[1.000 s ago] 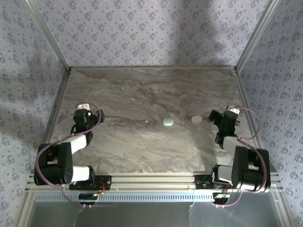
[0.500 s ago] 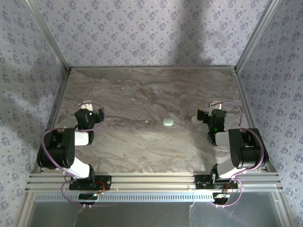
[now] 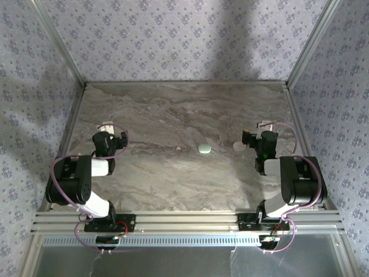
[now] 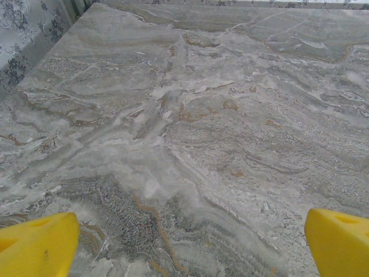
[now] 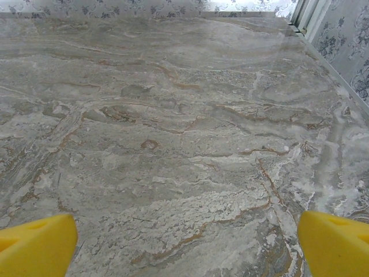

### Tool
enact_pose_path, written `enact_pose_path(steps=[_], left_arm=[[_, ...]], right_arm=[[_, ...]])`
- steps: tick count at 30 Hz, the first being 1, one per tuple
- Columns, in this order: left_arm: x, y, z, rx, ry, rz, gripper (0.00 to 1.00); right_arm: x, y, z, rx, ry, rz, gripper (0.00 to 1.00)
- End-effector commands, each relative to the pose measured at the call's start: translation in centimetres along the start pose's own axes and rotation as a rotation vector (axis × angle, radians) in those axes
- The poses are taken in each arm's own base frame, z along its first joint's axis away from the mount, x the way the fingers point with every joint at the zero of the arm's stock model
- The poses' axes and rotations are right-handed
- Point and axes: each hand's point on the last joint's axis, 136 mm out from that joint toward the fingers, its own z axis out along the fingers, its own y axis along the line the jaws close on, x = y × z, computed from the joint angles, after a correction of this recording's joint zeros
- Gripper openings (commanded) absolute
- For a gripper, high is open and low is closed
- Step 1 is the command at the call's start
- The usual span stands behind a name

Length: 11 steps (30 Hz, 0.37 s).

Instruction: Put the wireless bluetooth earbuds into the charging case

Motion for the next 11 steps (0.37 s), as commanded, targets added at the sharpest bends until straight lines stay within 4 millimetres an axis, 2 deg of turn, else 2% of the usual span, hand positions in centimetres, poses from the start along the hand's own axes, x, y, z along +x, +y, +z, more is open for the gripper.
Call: enact_pose_path(steps=[1, 11], left_arm=[[-1.25, -0.26, 0.31, 0.006, -0.034, 0.013, 1.00], [-1.27, -0.25, 0.30, 0.005, -0.034, 0.013, 1.00]], right_arm=[[-0.24, 0.21, 0.32, -0.006, 0.002, -0.004, 1.00], [-0.22, 0.22, 0.34, -0.010, 0.003, -0.003, 1.00]])
